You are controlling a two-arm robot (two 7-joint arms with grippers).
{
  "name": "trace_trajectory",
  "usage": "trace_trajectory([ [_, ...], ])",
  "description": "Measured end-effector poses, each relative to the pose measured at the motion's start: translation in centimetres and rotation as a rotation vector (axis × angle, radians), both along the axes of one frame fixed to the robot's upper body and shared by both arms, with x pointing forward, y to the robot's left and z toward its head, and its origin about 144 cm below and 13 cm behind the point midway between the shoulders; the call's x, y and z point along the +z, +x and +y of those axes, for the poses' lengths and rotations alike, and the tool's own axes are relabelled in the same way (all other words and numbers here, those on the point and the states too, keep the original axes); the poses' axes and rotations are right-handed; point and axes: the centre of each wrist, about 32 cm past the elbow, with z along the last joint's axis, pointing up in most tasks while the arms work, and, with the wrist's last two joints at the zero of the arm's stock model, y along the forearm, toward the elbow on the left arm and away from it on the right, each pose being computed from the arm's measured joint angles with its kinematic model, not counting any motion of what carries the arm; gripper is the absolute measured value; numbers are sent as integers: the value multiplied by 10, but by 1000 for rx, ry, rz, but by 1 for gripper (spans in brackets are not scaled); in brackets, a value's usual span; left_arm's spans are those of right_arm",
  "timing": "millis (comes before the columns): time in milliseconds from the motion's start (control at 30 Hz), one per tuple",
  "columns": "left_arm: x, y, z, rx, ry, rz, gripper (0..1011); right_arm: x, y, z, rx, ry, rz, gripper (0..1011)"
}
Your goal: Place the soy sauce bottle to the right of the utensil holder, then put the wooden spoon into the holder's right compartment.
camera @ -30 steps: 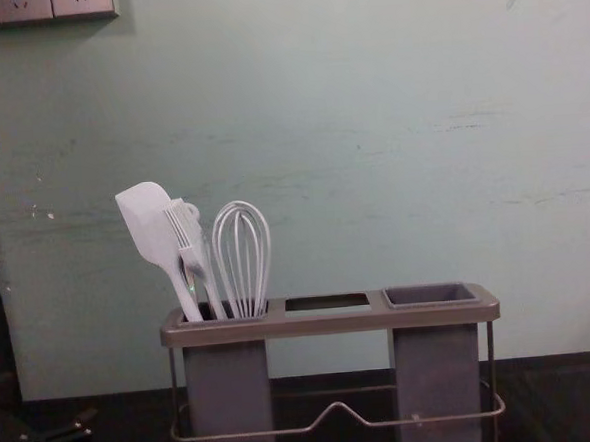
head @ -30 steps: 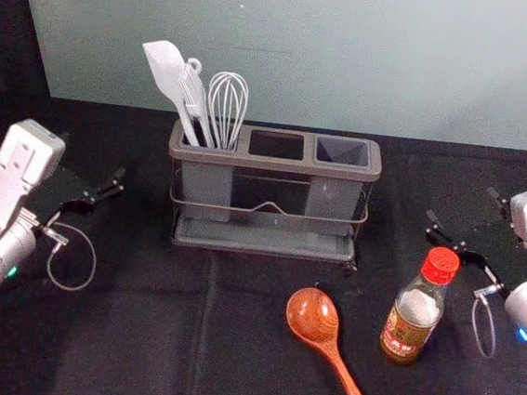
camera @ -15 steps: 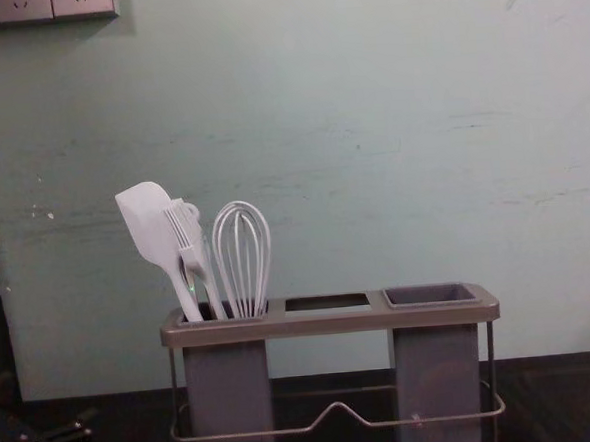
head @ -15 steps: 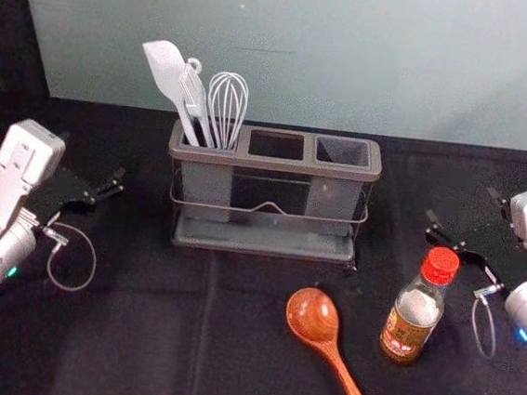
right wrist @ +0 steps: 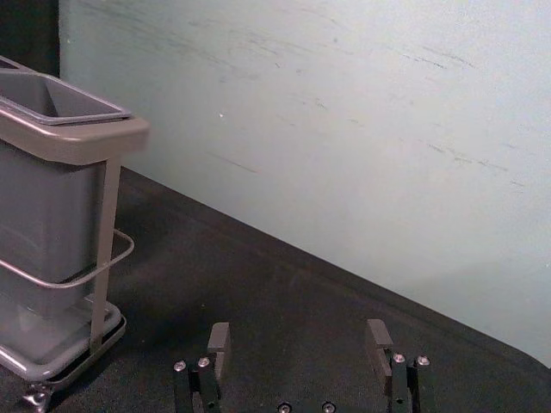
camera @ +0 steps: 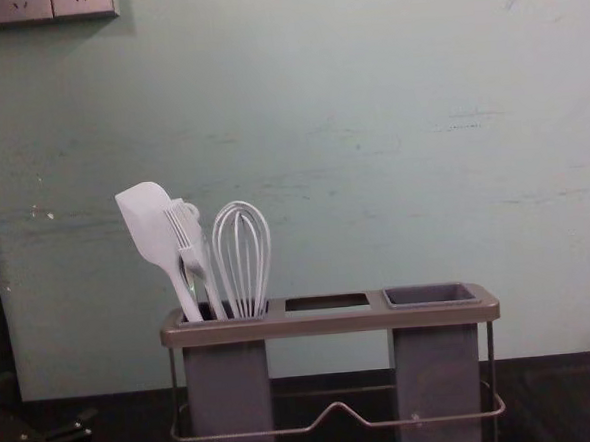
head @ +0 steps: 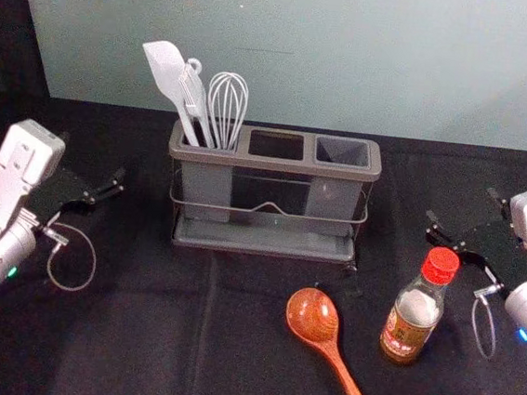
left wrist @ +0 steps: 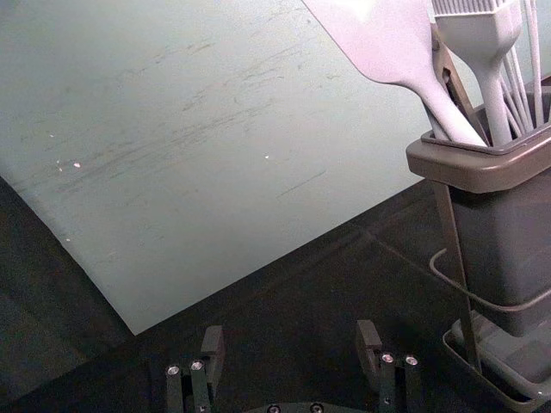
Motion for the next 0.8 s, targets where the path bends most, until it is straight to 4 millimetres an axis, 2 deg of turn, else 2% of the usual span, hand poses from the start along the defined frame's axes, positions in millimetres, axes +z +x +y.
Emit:
trace_trajectory([
  [467,0,0,0,0,0,0,1005,0,-1,0,1,-2,1,1004],
  [800,0,0,0,0,0,0,1005,0,-31,-3,33,-23,-5,1004],
])
